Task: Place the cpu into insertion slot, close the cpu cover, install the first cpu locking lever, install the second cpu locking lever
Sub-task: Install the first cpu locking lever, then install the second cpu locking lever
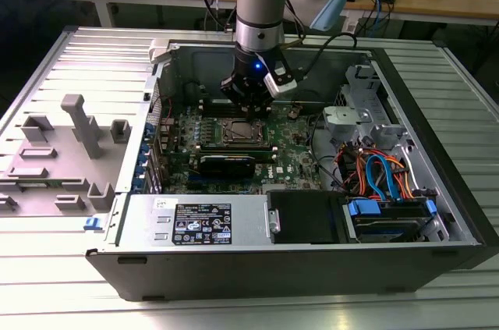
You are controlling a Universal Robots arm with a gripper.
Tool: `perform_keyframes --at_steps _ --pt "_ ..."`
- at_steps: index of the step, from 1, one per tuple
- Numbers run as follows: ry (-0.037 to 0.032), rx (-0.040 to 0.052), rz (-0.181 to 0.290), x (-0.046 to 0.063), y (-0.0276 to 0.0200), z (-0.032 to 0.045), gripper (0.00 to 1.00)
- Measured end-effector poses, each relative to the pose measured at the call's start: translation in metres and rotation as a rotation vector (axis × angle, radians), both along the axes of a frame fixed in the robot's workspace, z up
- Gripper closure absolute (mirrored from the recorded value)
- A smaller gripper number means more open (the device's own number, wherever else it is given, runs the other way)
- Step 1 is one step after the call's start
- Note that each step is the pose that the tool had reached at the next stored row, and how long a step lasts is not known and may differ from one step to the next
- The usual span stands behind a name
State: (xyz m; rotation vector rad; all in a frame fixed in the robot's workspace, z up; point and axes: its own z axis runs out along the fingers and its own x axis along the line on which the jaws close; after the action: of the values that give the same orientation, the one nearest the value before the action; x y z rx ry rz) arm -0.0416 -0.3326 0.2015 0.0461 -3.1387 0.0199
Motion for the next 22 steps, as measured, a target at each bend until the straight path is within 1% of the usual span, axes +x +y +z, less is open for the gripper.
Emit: perform_keyframes --at_steps 5,6,7,8,11,16,18,22 --pt "0.0 0.0048 0.0 0.0 -0.0001 0.0001 0.89" --pt "-0.0002 0.0053 0.0 0.0 -0.0001 0.0008 0.89" --pt "-0.0006 0.0063 0.0 0.0001 0.0001 0.0031 0.89" --pt "0.0001 0.0045 0.0 0.0 -0.0001 0.0054 0.89" --pt "0.0 0.0041 0.0 0.0001 -0.0001 0.0071 0.89" --pt "0.0016 0.0039 0.0 0.0005 -0.0019 0.0072 0.89" --pt "0.006 0.0038 0.0 0.0009 -0.0021 0.0072 0.89" --pt "0.0067 0.0038 0.0 0.001 -0.0022 0.0072 0.89"
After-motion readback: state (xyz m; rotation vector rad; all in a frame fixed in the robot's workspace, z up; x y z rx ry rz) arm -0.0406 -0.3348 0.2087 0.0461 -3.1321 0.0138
